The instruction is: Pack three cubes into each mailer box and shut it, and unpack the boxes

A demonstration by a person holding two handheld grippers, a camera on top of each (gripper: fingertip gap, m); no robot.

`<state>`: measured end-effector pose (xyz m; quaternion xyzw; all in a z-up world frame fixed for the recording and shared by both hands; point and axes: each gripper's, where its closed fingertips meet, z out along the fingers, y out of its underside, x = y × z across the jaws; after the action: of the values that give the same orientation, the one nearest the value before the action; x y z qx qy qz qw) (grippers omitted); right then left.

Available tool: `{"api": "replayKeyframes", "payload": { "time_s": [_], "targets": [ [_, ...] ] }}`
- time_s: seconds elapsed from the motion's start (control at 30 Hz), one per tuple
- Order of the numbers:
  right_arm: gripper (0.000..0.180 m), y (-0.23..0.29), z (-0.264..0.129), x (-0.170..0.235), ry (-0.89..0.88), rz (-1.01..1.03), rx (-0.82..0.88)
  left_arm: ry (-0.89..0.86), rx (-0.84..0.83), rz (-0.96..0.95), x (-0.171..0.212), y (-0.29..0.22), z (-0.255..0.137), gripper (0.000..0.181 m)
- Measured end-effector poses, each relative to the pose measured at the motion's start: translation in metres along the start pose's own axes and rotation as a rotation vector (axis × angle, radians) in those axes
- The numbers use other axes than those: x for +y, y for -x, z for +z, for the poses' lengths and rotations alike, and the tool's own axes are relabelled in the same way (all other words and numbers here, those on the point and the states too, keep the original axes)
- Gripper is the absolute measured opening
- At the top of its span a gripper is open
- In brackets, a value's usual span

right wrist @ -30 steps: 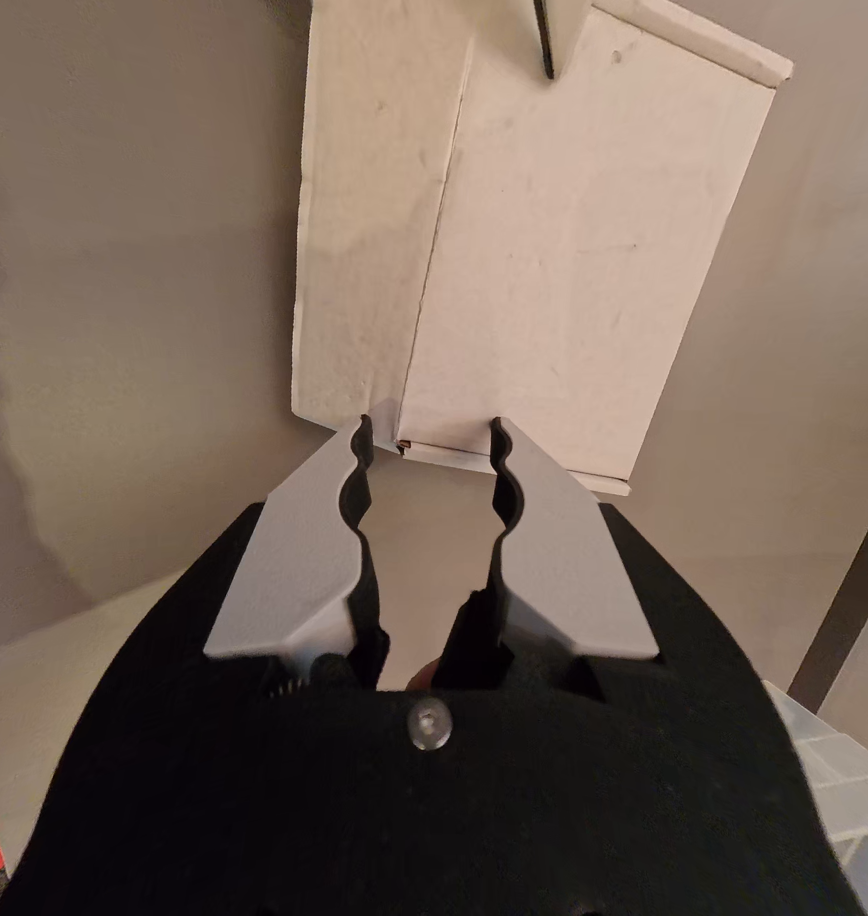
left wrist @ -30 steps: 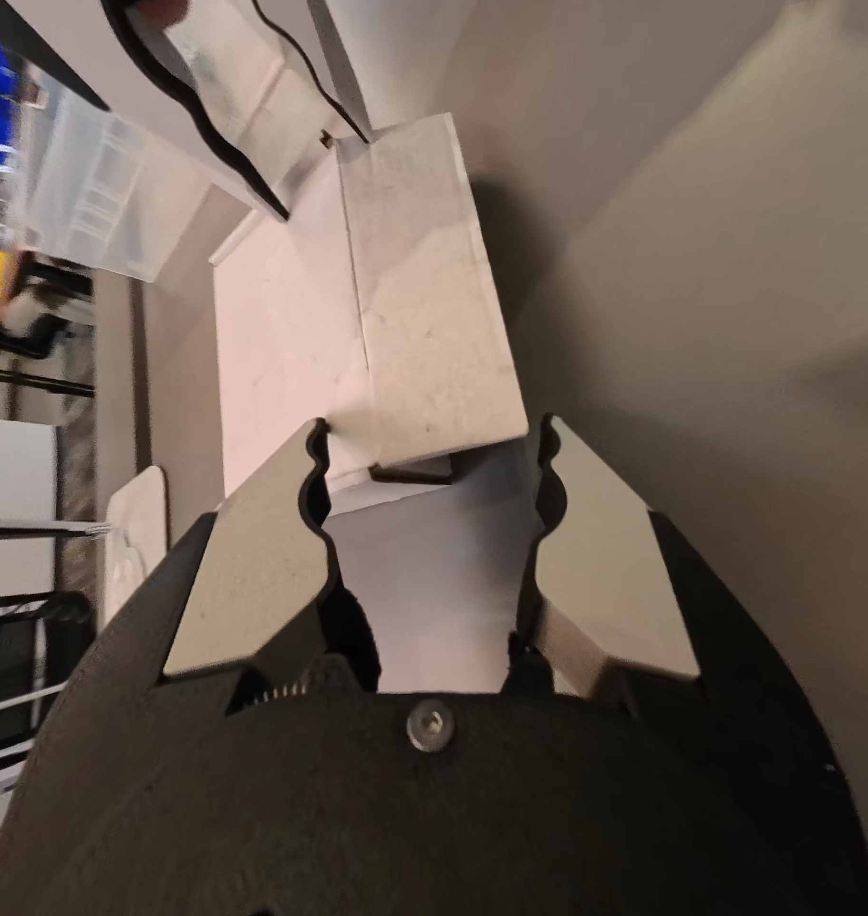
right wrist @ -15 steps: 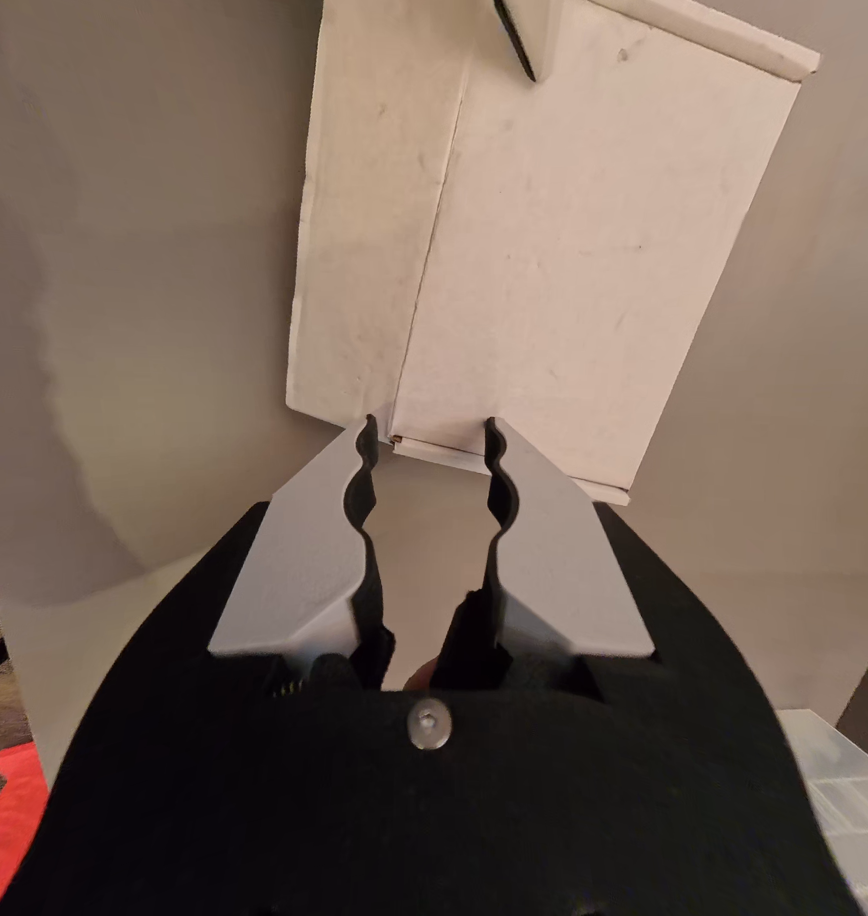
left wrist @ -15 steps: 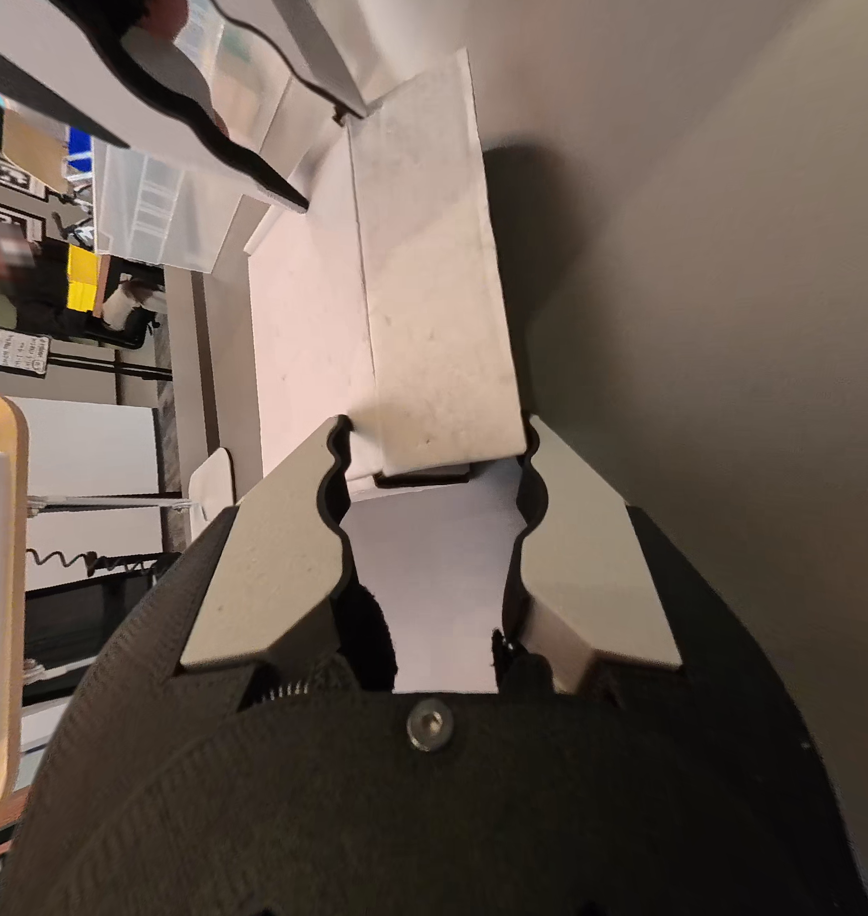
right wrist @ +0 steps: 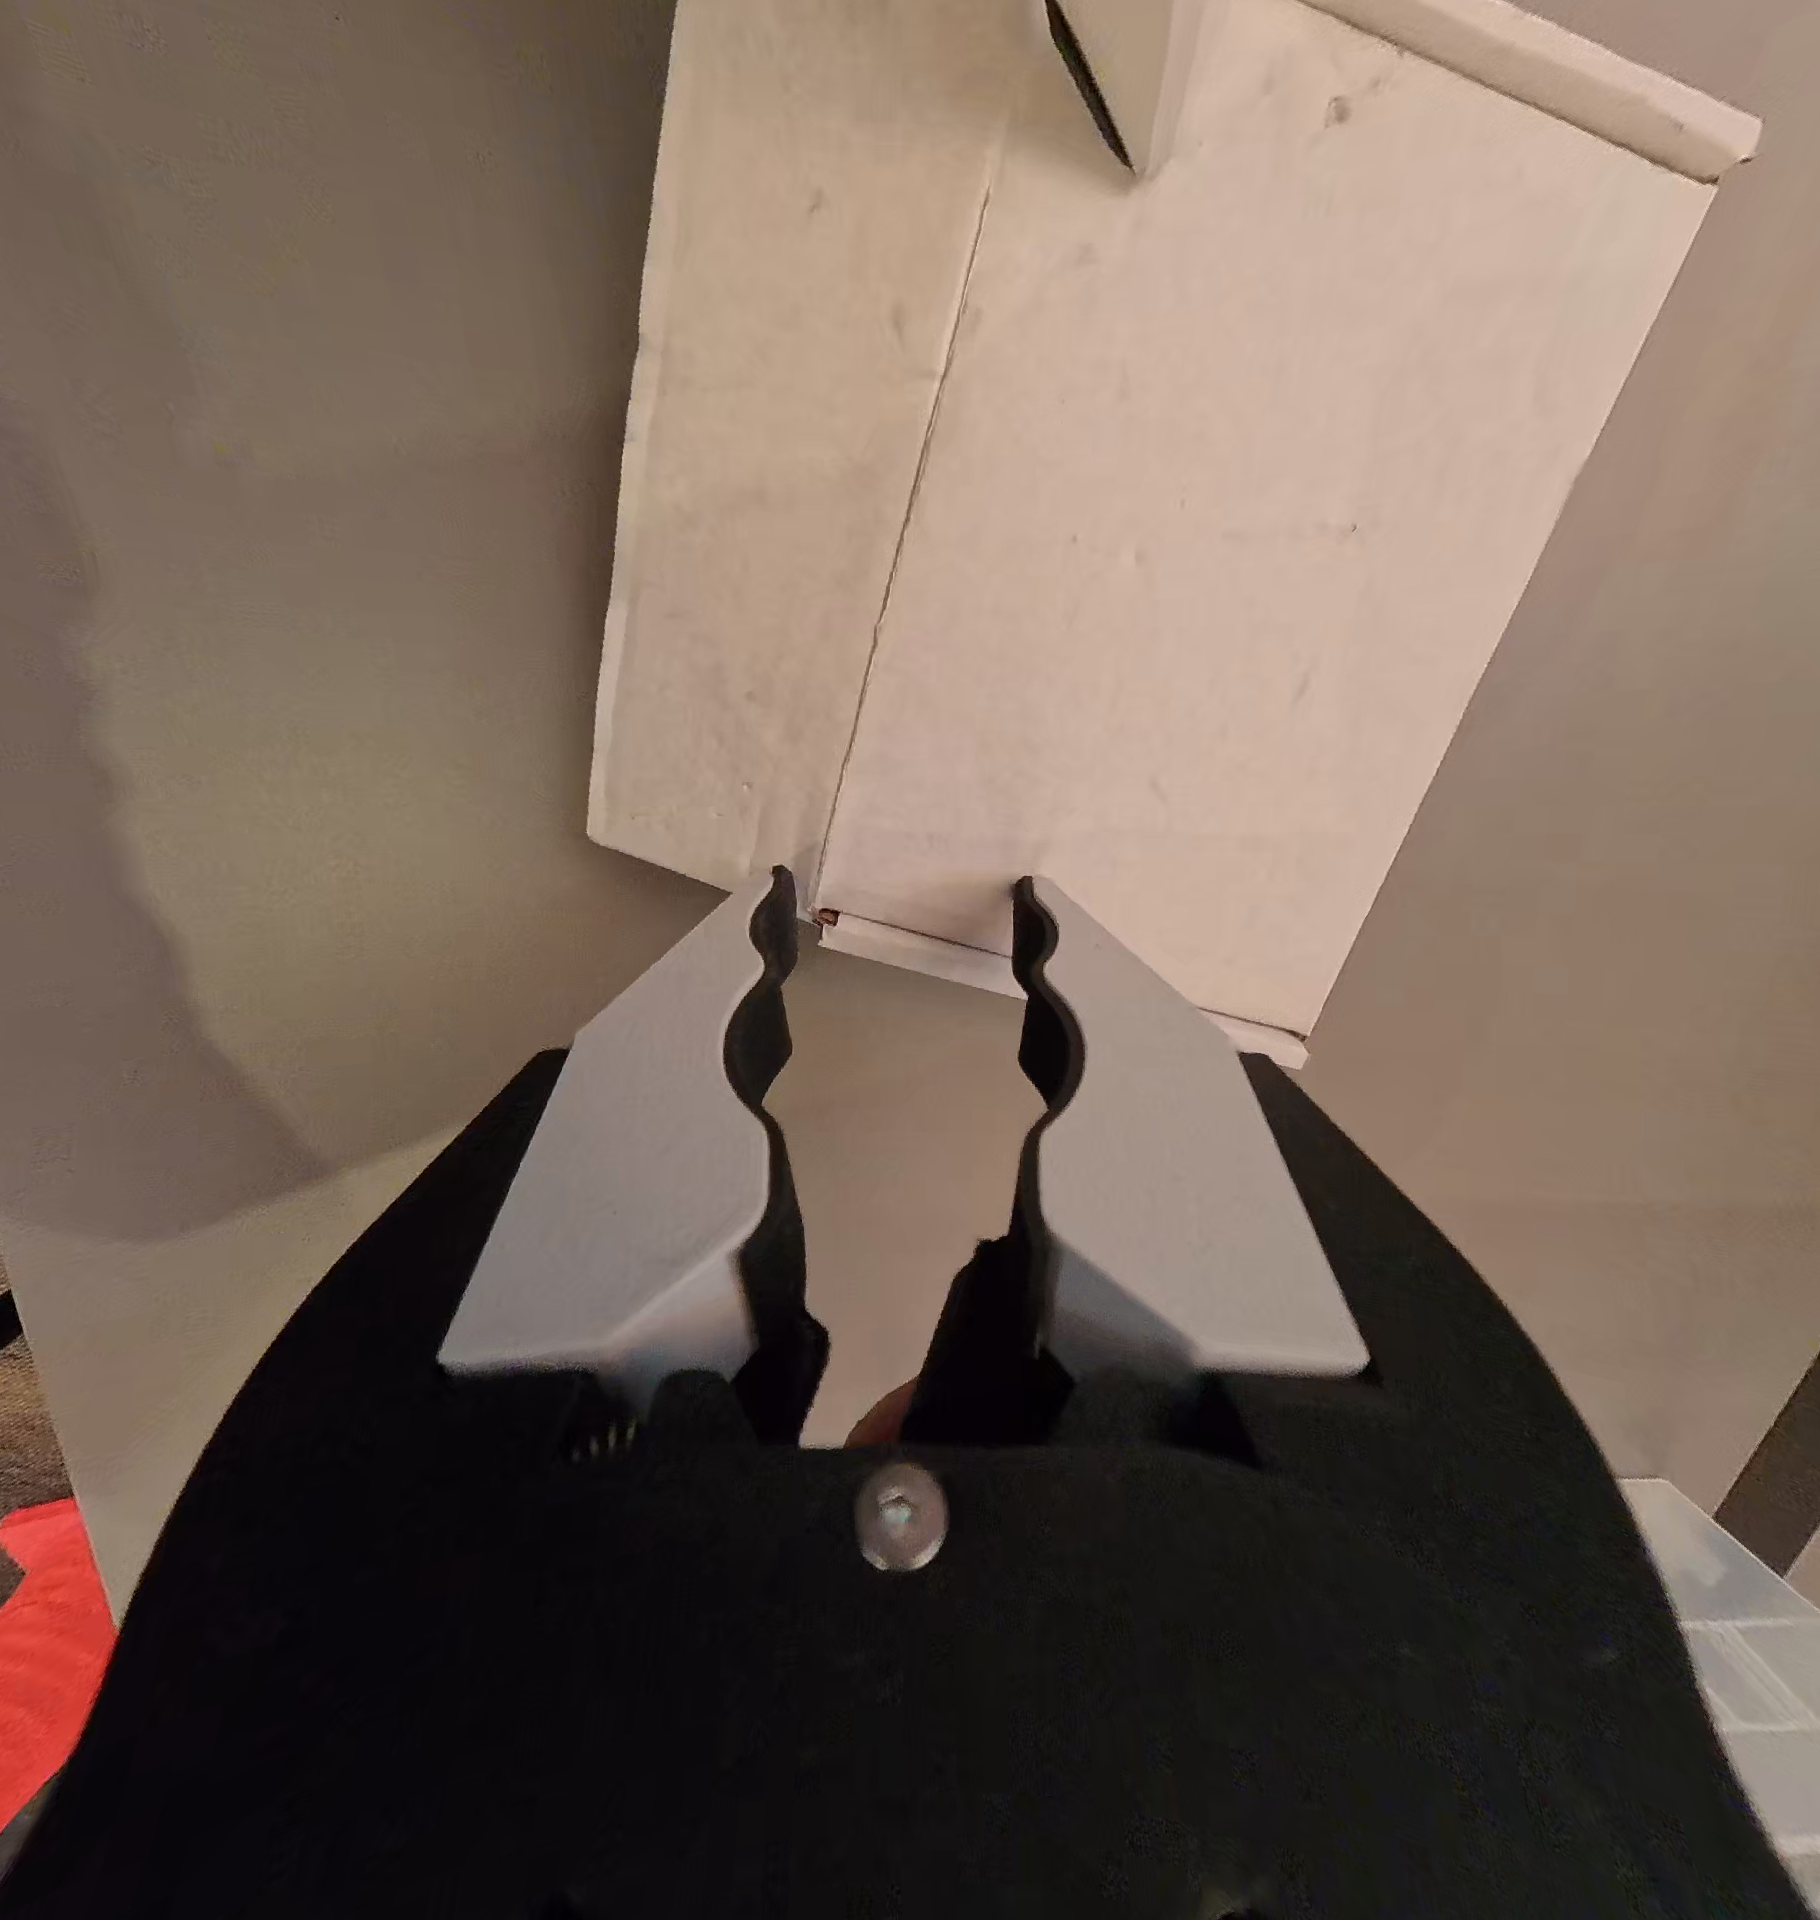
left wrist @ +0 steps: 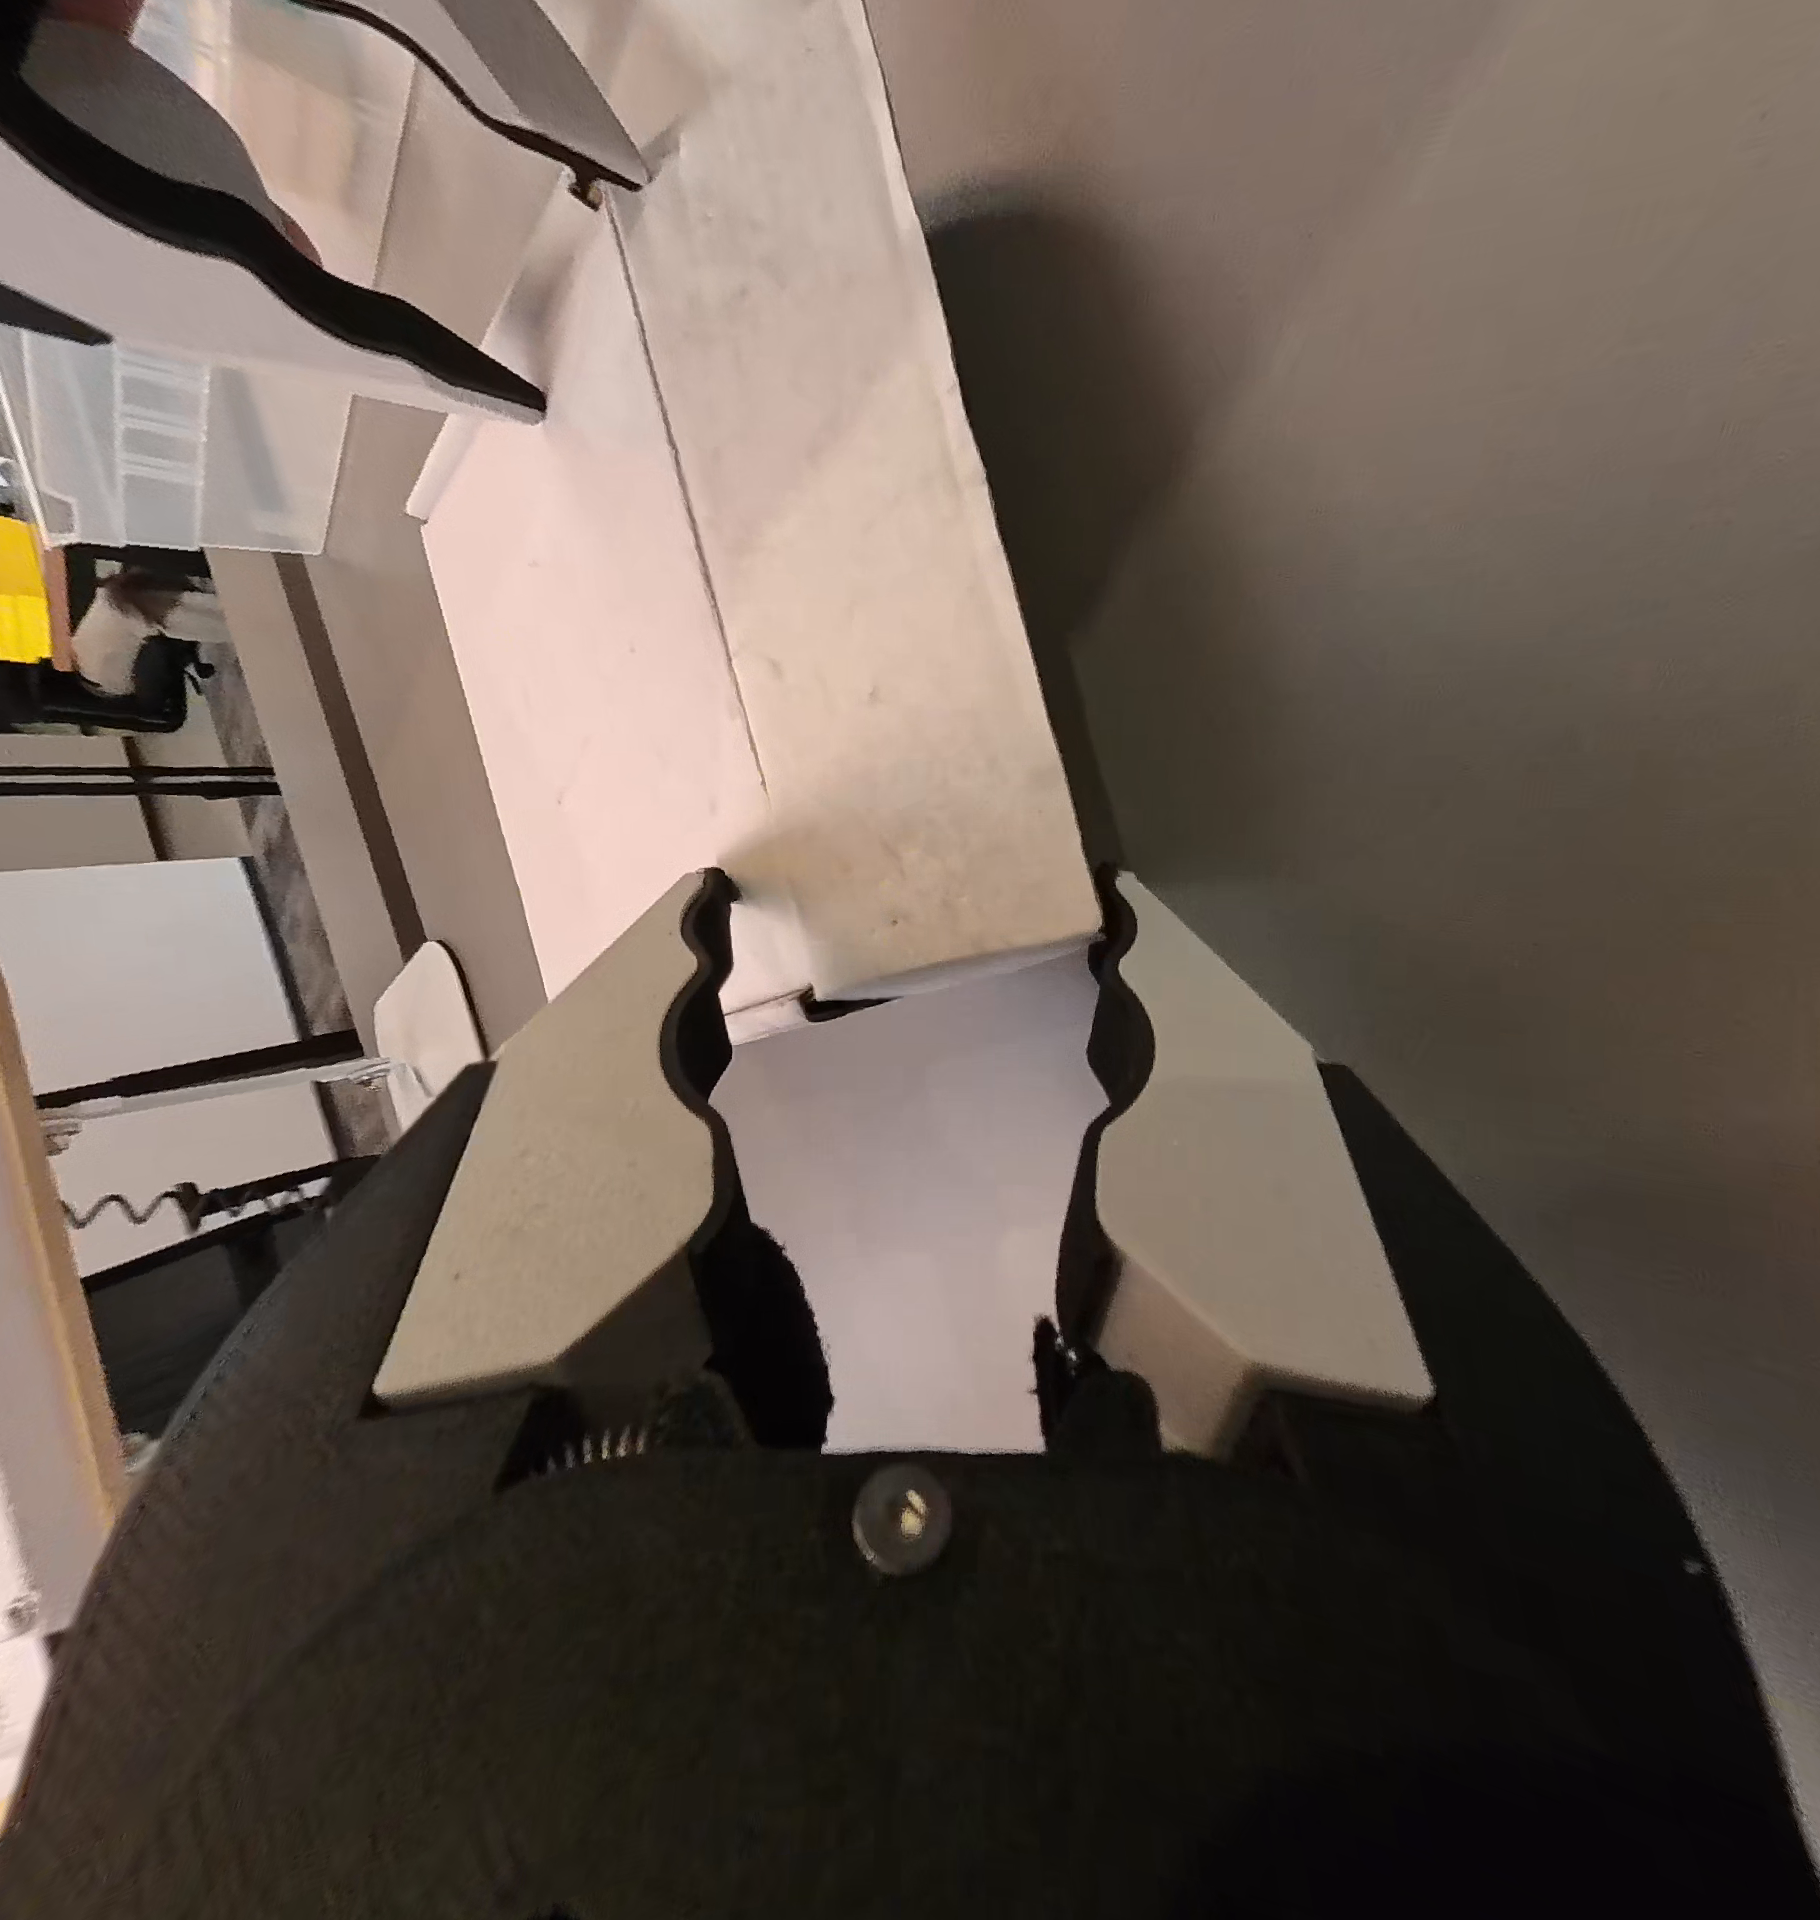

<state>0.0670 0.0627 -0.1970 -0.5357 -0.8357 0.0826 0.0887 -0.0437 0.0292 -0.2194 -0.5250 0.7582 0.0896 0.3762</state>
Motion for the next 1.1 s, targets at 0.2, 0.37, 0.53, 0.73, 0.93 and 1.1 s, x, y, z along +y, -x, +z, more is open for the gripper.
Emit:
{"api": "replayKeyframes", "payload": {
  "time_s": [0.2,0.37,0.53,0.73,0.93,1.1],
  "targets": [
    [0.040,0.000,0.000,0.000,0.003,-0.001,0.013,-0.046,-0.071,-0.021,-0.002,0.002,0.002,0.068],
    [0.040,0.000,0.000,0.000,0.000,0.002,0.018,-0.073,-0.081,-0.017,-0.002,0.002,0.002,0.068],
    [0.040,0.000,0.000,0.000,0.008,-0.006,0.020,-0.074,-0.027,0.020,-0.001,-0.002,-0.002,0.071],
    [0.040,0.000,0.000,0.000,0.013,-0.014,0.019,-0.113,0.051,-0.079,0.013,0.001,-0.023,0.071],
    [0.040,-0.001,0.000,0.000,0.007,-0.020,0.016,-0.150,0.009,-0.101,0.007,0.031,-0.029,0.063],
    [0.040,-0.001,0.000,0.000,-0.001,-0.021,0.023,-0.149,0.095,-0.102,0.007,0.024,-0.020,0.064]
  ]
}}
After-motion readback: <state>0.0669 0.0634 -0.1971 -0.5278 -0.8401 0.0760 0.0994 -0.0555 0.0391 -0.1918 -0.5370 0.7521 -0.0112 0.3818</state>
